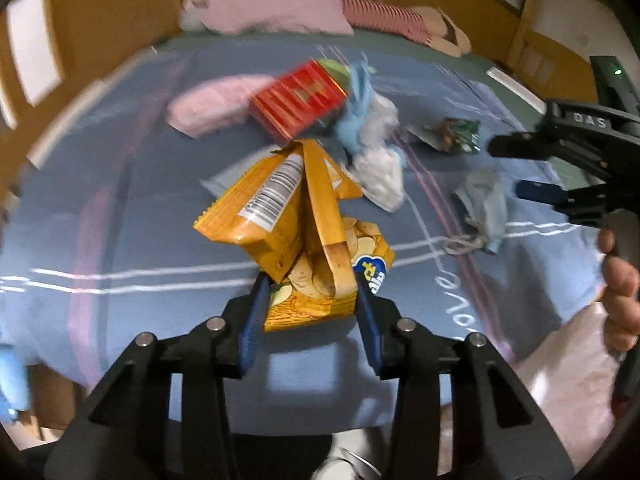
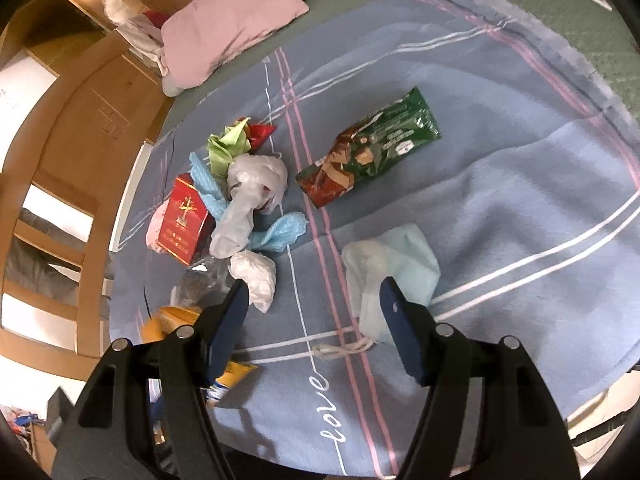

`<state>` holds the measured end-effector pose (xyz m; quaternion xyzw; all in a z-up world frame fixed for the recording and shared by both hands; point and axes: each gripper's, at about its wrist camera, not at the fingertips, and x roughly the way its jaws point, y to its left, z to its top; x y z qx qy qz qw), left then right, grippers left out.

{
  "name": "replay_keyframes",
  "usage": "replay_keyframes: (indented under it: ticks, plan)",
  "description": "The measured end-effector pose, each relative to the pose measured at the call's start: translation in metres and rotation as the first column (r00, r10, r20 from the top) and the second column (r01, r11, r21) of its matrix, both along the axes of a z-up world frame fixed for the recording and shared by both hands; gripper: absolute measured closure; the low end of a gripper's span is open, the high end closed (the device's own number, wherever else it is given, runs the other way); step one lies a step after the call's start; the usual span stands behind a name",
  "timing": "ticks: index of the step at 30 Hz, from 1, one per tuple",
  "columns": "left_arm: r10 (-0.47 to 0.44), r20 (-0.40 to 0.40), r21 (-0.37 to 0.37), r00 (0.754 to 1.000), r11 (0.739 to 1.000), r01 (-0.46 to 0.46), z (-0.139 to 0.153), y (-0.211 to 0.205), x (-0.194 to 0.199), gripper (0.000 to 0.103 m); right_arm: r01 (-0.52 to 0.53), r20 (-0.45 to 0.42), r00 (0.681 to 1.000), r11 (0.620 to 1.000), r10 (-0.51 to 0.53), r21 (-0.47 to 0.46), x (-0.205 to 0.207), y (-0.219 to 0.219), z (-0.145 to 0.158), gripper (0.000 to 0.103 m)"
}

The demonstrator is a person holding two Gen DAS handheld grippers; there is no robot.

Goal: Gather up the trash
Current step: 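Grasp the crumpled white tissue with the right gripper while the left holds the chip bag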

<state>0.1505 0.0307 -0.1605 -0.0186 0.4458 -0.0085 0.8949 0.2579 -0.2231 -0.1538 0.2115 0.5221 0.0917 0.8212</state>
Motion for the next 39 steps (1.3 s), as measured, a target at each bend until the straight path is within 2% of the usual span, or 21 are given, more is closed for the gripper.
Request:
replay_keyframes:
  ticks: [5,9,10,12,15,17,19,23,26,31,32,33,34,37,39]
  plan:
    - [0.097,0.123,0.120,0.988,0.986,-0.112,0.017,-0.002,-0.020,0.060,-0.007,-0.003,1.000,1.000,0.007,-0.018,-0.008,0.002,0.004,0.036]
    - [0.139,0.185,0.154,0.973,0.974,-0.168,0.027,0.000,-0.033,0.060,-0.028,-0.001,1.000,0.999,0.028,-0.026,-0.015,0.008,0.008,0.036]
    - [0.151,0.195,0.147,0.969,0.972,-0.182,0.029,0.003,-0.032,0.060,-0.039,0.002,0.999,0.999,0.039,-0.033,-0.017,0.012,0.010,0.036]
    - [0.204,0.195,0.088,0.959,0.970,-0.225,0.032,0.019,-0.034,0.060,-0.057,0.012,0.998,0.998,0.057,-0.042,-0.021,0.018,0.014,0.036]
    - [0.301,0.132,-0.035,0.944,0.954,-0.299,0.027,0.048,-0.032,0.060,-0.094,0.051,0.994,0.993,0.098,-0.077,-0.026,0.032,0.023,0.036]
    - [0.343,0.085,-0.114,0.935,0.936,-0.333,0.023,0.066,-0.031,0.060,-0.115,0.075,0.989,0.984,0.126,-0.138,-0.026,0.046,0.024,0.037]
    - [0.362,0.067,-0.149,0.930,0.925,-0.350,0.018,0.070,-0.031,0.060,-0.136,0.054,0.988,0.979,0.145,-0.150,-0.019,0.057,0.016,0.038]
    - [0.357,0.069,-0.145,0.932,0.928,-0.344,0.017,0.068,-0.030,0.060,-0.149,-0.016,0.989,0.978,0.148,-0.144,0.003,0.077,-0.007,0.038]
    - [0.355,0.067,-0.134,0.933,0.929,-0.344,0.016,0.065,-0.028,0.060,-0.156,-0.051,0.987,0.970,0.149,-0.189,0.023,0.100,-0.026,0.038]
    - [0.356,0.059,-0.115,0.933,0.931,-0.348,0.014,0.065,-0.022,0.060,-0.167,-0.078,0.986,0.921,0.149,-0.352,0.053,0.135,-0.052,0.039]
    - [0.356,0.053,-0.111,0.933,0.931,-0.349,0.012,0.065,-0.020,0.060,-0.168,-0.089,0.985,0.918,0.145,-0.360,0.056,0.138,-0.057,0.043]
    - [0.356,0.049,-0.108,0.933,0.931,-0.349,0.011,0.065,-0.019,0.060,-0.178,-0.109,0.983,0.917,0.148,-0.358,0.058,0.140,-0.063,0.064]
    - [0.355,0.046,-0.105,0.934,0.931,-0.349,0.011,0.064,-0.018,0.060,-0.183,-0.120,0.982,0.915,0.149,-0.361,0.057,0.142,-0.067,0.079]
    - [0.351,0.054,-0.093,0.935,0.934,-0.345,0.012,0.062,-0.017,0.060,-0.175,-0.090,0.984,0.918,0.153,-0.355,0.050,0.138,-0.061,0.087]
    - [0.345,0.063,-0.081,0.937,0.937,-0.340,0.012,0.060,-0.018,0.060,-0.166,-0.070,0.986,0.928,0.152,-0.332,0.040,0.130,-0.051,0.087]
